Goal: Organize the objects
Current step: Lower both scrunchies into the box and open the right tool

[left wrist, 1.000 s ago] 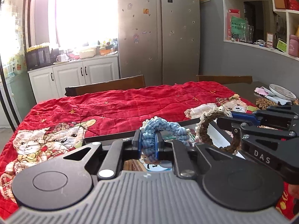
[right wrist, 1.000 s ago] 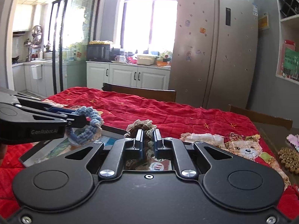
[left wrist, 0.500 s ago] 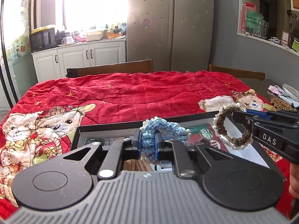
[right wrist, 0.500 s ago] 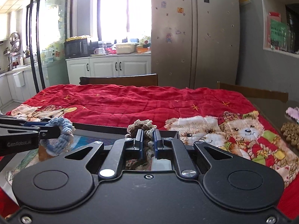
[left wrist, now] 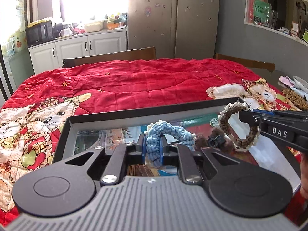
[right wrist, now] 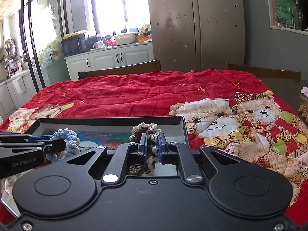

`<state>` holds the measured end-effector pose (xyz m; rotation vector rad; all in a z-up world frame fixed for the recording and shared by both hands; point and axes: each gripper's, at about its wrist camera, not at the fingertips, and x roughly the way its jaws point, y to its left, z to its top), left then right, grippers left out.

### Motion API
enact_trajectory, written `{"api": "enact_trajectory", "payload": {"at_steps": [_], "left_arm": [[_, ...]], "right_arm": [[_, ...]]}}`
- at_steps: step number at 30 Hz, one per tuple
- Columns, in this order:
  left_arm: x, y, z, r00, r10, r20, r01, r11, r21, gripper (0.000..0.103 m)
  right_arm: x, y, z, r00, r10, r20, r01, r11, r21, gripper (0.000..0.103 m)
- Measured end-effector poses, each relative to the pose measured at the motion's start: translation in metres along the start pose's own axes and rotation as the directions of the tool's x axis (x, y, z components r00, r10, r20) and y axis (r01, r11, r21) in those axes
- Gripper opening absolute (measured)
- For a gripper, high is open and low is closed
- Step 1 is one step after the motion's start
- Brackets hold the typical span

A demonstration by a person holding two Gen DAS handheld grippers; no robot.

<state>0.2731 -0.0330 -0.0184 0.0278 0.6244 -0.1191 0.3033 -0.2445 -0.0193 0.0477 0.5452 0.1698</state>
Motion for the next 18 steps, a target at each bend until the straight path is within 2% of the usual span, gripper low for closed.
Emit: {"api": "enact_trajectory", "payload": {"at_steps": [18], "left_arm": [[0.011, -0.006, -0.005, 0.998, 0.011, -0.055, -0.009, 0.999, 0.035, 0.018]], "right_arm": [[0.015, 0.004, -0.005, 0.996, -0.016, -0.092, 0.014, 1.000, -0.022, 0.011]]}}
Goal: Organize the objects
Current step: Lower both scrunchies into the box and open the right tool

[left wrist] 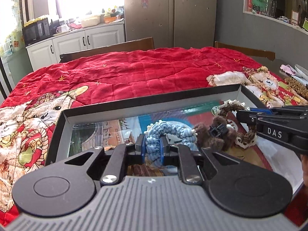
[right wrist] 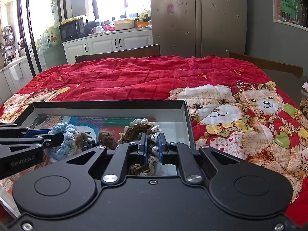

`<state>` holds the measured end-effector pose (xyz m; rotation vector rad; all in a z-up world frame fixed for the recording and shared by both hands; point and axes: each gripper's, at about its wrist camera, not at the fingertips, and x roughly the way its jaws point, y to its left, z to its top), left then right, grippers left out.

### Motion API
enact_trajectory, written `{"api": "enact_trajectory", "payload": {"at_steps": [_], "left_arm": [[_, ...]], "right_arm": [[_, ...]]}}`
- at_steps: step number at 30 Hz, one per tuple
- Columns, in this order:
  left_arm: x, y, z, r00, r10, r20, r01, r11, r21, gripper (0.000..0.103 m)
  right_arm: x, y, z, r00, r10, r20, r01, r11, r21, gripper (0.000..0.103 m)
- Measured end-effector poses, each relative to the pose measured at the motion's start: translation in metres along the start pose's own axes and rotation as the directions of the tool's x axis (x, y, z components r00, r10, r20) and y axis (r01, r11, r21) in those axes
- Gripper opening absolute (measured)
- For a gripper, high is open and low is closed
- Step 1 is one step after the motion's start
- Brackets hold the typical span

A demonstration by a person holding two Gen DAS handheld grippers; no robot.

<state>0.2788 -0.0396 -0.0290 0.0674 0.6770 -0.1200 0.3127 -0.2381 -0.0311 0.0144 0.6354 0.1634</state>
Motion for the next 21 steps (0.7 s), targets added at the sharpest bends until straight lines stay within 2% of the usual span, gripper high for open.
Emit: {"api": "enact_trajectory", "payload": {"at_steps": [10, 17, 21], "left_arm": [[0.0026, -0.0007, -0.0011, 1.000, 0.007, -0.011, -0.007, 1.000, 0.007, 0.019], [0.0026, -0.0013, -0.0019, 1.000, 0.012, -0.012, -0.011, 1.000, 0.011, 0.032], [0.0022, -0.0010, -0.0018, 1.000, 0.012, -0.010, -0.012, 1.000, 0.009, 0.034]], "right_arm": [[0.0033, 0.0018, -0.0006, 1.000, 0.001, -0.029, -0.001, 1.000, -0.018, 0.011], [0.0045, 0.0018, -0.0004, 0.999, 0.003, -0.041, -0.004, 1.000, -0.021, 0.013], [0.0044, 0.0017, -0.0004, 0.999, 0.005, -0.042, -0.005, 1.000, -0.019, 0.015]]}}
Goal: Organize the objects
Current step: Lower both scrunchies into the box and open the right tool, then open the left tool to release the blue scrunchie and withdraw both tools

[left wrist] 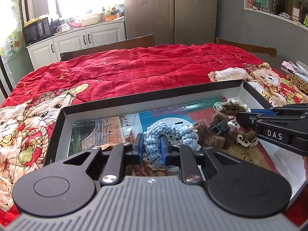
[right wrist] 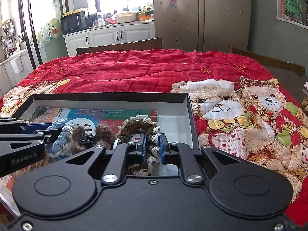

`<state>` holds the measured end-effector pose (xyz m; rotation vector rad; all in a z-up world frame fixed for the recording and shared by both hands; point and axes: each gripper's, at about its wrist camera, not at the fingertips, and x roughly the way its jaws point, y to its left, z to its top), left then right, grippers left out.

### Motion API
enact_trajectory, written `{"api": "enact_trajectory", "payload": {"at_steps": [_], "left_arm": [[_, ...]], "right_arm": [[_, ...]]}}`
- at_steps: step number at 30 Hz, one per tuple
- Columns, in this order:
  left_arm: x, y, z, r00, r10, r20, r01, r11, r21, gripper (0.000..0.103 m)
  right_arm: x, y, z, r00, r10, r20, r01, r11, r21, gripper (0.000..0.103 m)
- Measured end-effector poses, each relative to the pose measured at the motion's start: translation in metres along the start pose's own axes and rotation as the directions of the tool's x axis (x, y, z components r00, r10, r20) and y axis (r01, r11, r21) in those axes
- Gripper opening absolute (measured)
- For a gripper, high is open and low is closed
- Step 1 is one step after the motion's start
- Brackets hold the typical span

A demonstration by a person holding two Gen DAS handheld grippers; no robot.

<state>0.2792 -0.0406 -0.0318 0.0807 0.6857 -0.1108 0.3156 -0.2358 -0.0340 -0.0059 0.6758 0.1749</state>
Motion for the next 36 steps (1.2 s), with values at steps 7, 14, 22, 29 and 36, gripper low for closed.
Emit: {"api": "enact_trajectory", "payload": {"at_steps": [7, 14, 22, 29, 36], "left_arm": [[-0.001, 0.000, 0.000, 1.000, 0.004, 0.005, -0.004, 1.000, -0.001, 0.042], [-0.003, 0.000, 0.000, 1.000, 0.006, 0.015, -0.006, 1.000, 0.001, 0.049], [-0.014, 0.000, 0.002, 0.999, 0.005, 0.046, -0.005, 1.000, -0.003, 0.059], [-0.024, -0.002, 0.002, 0.997, 0.010, 0.073, -0.011, 1.000, 0.002, 0.063], [-0.034, -0.001, 0.000, 0.996, 0.010, 0.085, -0.010, 1.000, -0.004, 0.065]], "right_arm": [[0.000, -0.001, 0.000, 1.000, 0.001, -0.001, -0.001, 1.000, 0.008, 0.017], [-0.003, 0.000, -0.001, 1.000, -0.002, 0.011, 0.002, 1.000, 0.002, 0.024], [-0.009, 0.002, -0.001, 0.999, -0.012, 0.047, 0.013, 1.000, -0.017, 0.033], [-0.016, 0.004, -0.001, 0.997, -0.018, 0.079, 0.021, 0.999, -0.028, 0.034], [-0.027, 0.005, 0.000, 0.993, -0.010, 0.114, 0.013, 0.999, -0.029, 0.034]]}}
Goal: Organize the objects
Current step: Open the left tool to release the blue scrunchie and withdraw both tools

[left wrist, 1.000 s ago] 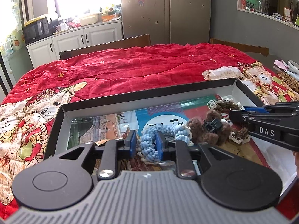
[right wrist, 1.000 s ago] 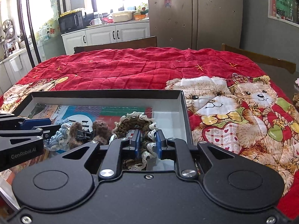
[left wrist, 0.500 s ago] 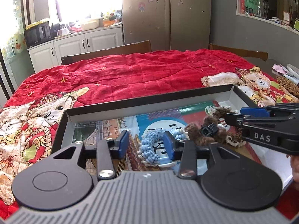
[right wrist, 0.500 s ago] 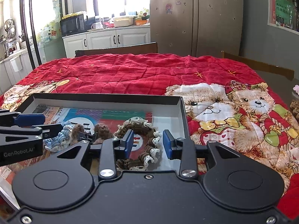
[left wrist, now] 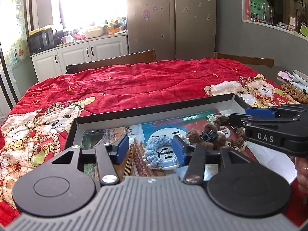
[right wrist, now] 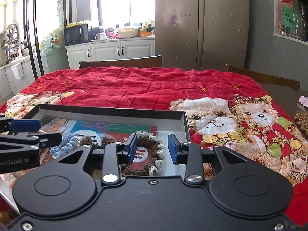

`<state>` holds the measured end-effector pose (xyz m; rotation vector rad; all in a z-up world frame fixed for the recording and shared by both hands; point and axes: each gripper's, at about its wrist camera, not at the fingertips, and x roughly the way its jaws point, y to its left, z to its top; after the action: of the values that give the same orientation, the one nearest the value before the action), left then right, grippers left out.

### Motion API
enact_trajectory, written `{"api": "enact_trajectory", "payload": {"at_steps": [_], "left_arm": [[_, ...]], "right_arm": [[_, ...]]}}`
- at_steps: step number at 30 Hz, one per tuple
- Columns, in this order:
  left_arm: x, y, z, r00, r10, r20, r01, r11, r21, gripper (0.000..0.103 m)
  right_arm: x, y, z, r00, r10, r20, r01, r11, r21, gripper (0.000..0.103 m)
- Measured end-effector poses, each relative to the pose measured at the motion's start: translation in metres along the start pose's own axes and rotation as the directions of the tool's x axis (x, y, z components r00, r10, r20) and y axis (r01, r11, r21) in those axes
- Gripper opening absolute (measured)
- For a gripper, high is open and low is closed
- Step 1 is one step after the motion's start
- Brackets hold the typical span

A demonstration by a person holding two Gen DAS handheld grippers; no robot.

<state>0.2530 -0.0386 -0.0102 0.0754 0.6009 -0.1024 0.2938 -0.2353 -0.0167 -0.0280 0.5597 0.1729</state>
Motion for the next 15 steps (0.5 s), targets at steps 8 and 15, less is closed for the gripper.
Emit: {"api": "enact_trajectory", "payload": {"at_steps": [8, 15], "left_arm": [[-0.018, 0.003, -0.002, 1.000, -0.003, 0.018, 0.004, 1.000, -0.008, 0.067], [-0.033, 0.003, -0.002, 0.999, -0.006, 0.033, 0.006, 1.000, -0.005, 0.068]], "right_arm": [[-0.020, 0.004, 0.004, 0.999, 0.027, 0.028, -0.026, 1.000, -0.006, 0.034], [-0.036, 0.008, 0.005, 0.998, 0.041, 0.041, -0.041, 0.999, -0.015, 0.034]]}}
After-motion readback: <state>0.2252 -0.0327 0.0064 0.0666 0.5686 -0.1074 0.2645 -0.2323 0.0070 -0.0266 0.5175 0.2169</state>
